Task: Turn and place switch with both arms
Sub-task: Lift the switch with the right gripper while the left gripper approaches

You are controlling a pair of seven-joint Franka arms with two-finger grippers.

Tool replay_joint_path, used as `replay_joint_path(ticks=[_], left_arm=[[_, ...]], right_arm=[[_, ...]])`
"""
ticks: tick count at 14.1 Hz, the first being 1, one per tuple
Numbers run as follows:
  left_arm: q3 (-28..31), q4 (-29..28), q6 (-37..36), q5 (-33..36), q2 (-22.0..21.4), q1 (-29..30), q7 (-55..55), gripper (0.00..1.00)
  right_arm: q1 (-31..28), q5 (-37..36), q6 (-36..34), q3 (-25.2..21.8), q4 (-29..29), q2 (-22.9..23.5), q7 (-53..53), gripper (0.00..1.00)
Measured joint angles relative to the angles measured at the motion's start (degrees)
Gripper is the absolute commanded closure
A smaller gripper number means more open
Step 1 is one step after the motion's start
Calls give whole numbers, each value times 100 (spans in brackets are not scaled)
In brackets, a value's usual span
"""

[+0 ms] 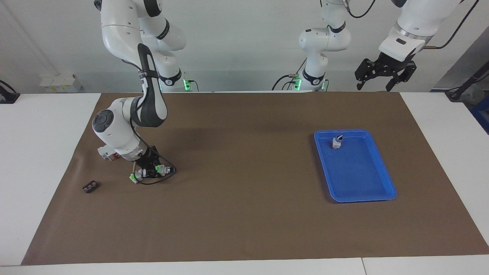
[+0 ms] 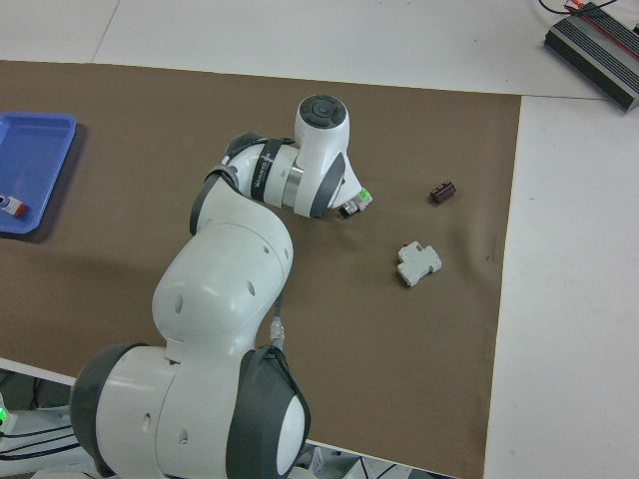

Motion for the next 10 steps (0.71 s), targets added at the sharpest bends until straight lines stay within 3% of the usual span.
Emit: replay_joint_path(ticks=[4,7,10], left_arm=[[-3,0,-30,0,-1,0,0,0],[-56,-50,-80,0,-25,-12,0,0],[-277,-452,203,-9,-177,-20,0,0]], right_arm=[[9,721,-854,173,523,-365,-30,100],[46,1778,-1337,277,757,-697,-203,100],[53,2522,-1586,416,967,-883,-262,100]])
